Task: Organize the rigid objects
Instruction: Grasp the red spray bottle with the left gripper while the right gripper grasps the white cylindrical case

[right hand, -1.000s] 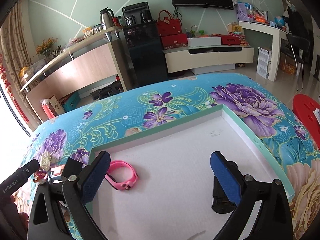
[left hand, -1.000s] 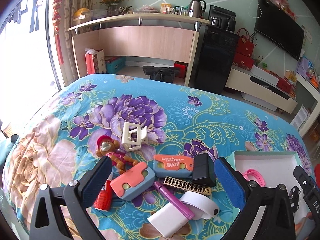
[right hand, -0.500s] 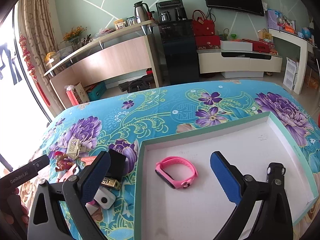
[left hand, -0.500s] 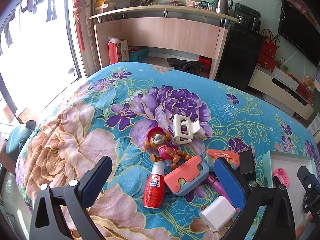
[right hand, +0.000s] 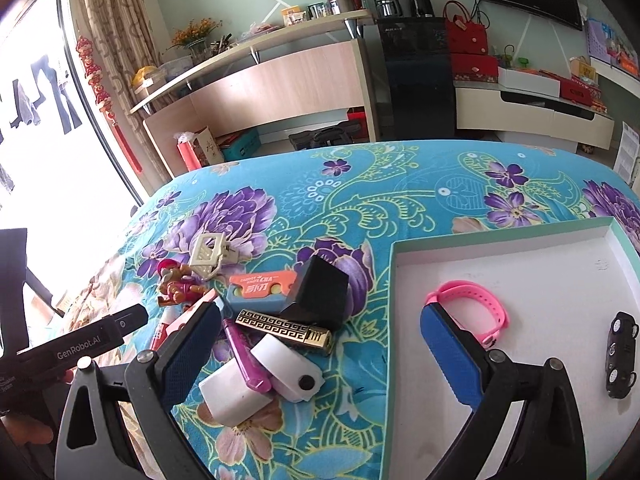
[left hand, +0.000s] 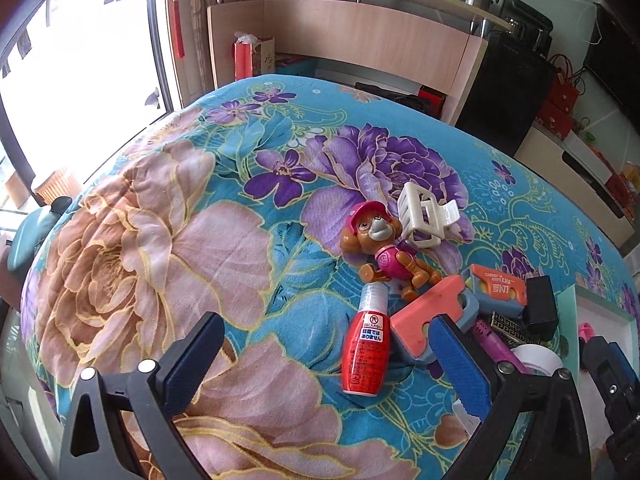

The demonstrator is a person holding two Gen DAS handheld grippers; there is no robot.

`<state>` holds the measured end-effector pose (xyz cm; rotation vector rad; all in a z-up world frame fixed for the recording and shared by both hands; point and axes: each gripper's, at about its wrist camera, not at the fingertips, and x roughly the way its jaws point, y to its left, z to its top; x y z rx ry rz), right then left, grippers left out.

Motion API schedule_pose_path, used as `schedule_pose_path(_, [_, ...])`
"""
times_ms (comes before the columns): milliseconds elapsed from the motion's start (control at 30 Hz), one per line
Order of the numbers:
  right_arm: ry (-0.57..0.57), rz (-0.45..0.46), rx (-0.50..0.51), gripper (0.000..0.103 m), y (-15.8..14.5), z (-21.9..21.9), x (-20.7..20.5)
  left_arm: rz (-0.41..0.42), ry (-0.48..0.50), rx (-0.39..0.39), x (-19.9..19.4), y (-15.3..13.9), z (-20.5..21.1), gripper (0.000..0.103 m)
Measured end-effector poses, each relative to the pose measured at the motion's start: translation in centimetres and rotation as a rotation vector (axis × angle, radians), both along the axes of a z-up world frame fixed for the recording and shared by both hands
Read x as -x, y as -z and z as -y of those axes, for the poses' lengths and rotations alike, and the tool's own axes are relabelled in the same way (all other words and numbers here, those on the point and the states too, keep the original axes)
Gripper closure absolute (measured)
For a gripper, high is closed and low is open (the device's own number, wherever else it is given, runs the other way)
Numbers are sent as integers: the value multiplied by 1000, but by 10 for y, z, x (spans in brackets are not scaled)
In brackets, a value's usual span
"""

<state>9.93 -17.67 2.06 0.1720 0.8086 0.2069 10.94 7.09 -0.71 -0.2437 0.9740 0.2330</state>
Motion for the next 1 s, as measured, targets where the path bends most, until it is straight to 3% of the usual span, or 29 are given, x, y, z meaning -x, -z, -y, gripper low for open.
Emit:
schedule_pose_path(500, [-71, -45, 26, 5, 14, -23, 2, -95, -21, -18, -11, 34, -8, 0])
schedule_pose_path(767, [-53, -55, 1, 5, 15, -16, 1, -82, -69, -40, -13, 34, -16, 0])
schedule_pose_path(867, [-62, -59, 2, 23, 15, -17, 0, -89, -55, -55, -15, 37, -11, 4])
schedule_pose_path(1000, [-81, -83, 27, 35, 21, -22, -2, -85, -28, -64, -18, 37, -6, 14])
